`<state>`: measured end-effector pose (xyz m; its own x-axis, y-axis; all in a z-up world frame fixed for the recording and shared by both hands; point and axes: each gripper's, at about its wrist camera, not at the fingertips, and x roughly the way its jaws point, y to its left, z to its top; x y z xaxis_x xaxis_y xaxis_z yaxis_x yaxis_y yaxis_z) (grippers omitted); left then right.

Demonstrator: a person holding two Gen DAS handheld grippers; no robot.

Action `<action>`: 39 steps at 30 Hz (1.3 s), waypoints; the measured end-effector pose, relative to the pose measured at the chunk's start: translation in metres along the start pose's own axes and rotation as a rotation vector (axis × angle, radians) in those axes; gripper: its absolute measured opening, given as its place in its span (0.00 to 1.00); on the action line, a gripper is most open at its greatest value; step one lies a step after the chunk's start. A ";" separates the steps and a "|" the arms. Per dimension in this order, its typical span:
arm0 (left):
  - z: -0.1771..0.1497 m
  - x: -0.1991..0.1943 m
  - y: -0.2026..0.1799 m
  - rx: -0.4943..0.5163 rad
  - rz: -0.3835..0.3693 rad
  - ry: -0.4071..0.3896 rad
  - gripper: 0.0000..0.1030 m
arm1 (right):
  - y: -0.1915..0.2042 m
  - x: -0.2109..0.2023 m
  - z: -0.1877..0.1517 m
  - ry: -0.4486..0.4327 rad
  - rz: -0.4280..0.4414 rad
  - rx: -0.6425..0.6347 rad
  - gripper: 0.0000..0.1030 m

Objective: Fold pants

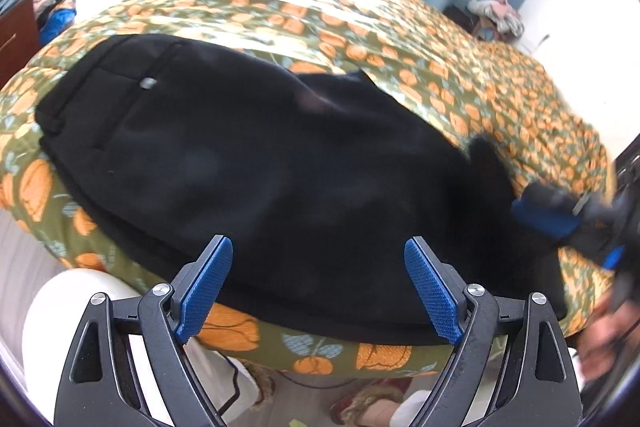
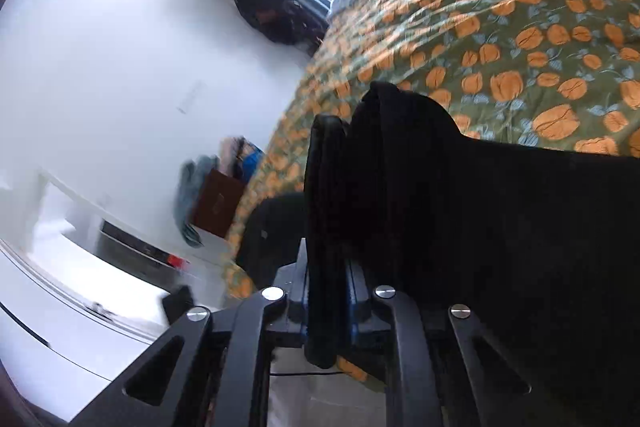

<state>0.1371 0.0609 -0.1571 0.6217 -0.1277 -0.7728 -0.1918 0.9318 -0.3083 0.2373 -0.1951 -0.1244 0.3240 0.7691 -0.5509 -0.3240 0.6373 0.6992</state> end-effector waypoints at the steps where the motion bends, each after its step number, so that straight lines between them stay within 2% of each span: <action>1: 0.001 -0.005 0.002 -0.001 -0.005 -0.007 0.87 | 0.006 0.023 -0.009 0.057 -0.063 -0.040 0.50; 2: 0.001 -0.010 0.002 0.006 -0.012 -0.012 0.87 | 0.009 0.029 -0.019 0.089 -0.123 -0.075 0.60; 3: 0.001 -0.015 0.000 0.027 -0.032 -0.015 0.87 | 0.013 0.029 -0.029 0.087 -0.185 -0.123 0.60; 4: 0.000 -0.019 -0.007 0.064 -0.066 -0.017 0.87 | 0.015 0.017 -0.042 0.065 -0.210 -0.165 0.61; 6: 0.000 -0.024 -0.027 0.156 -0.107 -0.018 0.87 | 0.020 -0.013 -0.059 -0.005 -0.252 -0.219 0.74; 7: -0.001 -0.024 -0.039 0.207 -0.126 -0.019 0.87 | 0.019 -0.029 -0.067 -0.043 -0.284 -0.233 0.85; 8: -0.001 -0.024 -0.053 0.258 -0.149 -0.021 0.87 | 0.017 -0.047 -0.070 -0.082 -0.316 -0.240 0.88; 9: 0.000 -0.019 -0.065 0.300 -0.160 -0.017 0.85 | 0.015 -0.066 -0.079 -0.131 -0.349 -0.244 0.88; 11: 0.005 0.000 -0.083 0.342 -0.152 0.020 0.76 | 0.011 -0.089 -0.095 -0.173 -0.391 -0.240 0.88; 14: 0.011 0.035 -0.098 0.347 -0.131 0.106 0.61 | 0.008 -0.111 -0.124 -0.221 -0.432 -0.229 0.88; 15: 0.011 0.043 -0.102 0.342 -0.122 0.135 0.51 | 0.007 -0.114 -0.130 -0.231 -0.434 -0.226 0.88; 16: 0.010 0.049 -0.104 0.338 -0.124 0.160 0.47 | 0.005 -0.117 -0.138 -0.237 -0.437 -0.223 0.88; 19: 0.009 0.053 -0.113 0.355 -0.126 0.171 0.47 | 0.002 -0.121 -0.151 -0.223 -0.452 -0.228 0.88; 23: 0.002 0.065 -0.115 0.352 -0.135 0.214 0.47 | -0.003 -0.119 -0.148 -0.231 -0.439 -0.216 0.88; 24: 0.002 0.068 -0.115 0.347 -0.151 0.225 0.41 | -0.004 -0.119 -0.147 -0.231 -0.437 -0.213 0.88; 25: 0.001 0.070 -0.116 0.344 -0.164 0.233 0.23 | -0.004 -0.117 -0.147 -0.232 -0.437 -0.209 0.88; 26: 0.000 0.071 -0.117 0.348 -0.149 0.232 0.13 | -0.004 -0.118 -0.148 -0.234 -0.437 -0.205 0.88; 28: 0.000 0.067 -0.115 0.333 -0.155 0.209 0.04 | -0.007 -0.118 -0.147 -0.236 -0.433 -0.191 0.88; 32: 0.013 0.026 -0.104 0.268 -0.198 0.114 0.03 | -0.010 -0.126 -0.150 -0.262 -0.440 -0.166 0.88; 34: 0.017 0.003 -0.094 0.260 -0.196 0.067 0.03 | -0.012 -0.132 -0.151 -0.282 -0.444 -0.151 0.88; 37: 0.015 -0.003 -0.078 0.246 -0.144 0.055 0.02 | -0.017 -0.136 -0.151 -0.295 -0.443 -0.129 0.88; 39: 0.008 0.018 -0.068 0.249 -0.077 0.095 0.02 | -0.020 -0.135 -0.150 -0.290 -0.442 -0.113 0.88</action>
<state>0.1672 -0.0025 -0.1454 0.5508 -0.2214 -0.8047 0.0531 0.9715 -0.2309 0.0670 -0.3047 -0.1321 0.6777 0.3920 -0.6221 -0.1897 0.9106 0.3672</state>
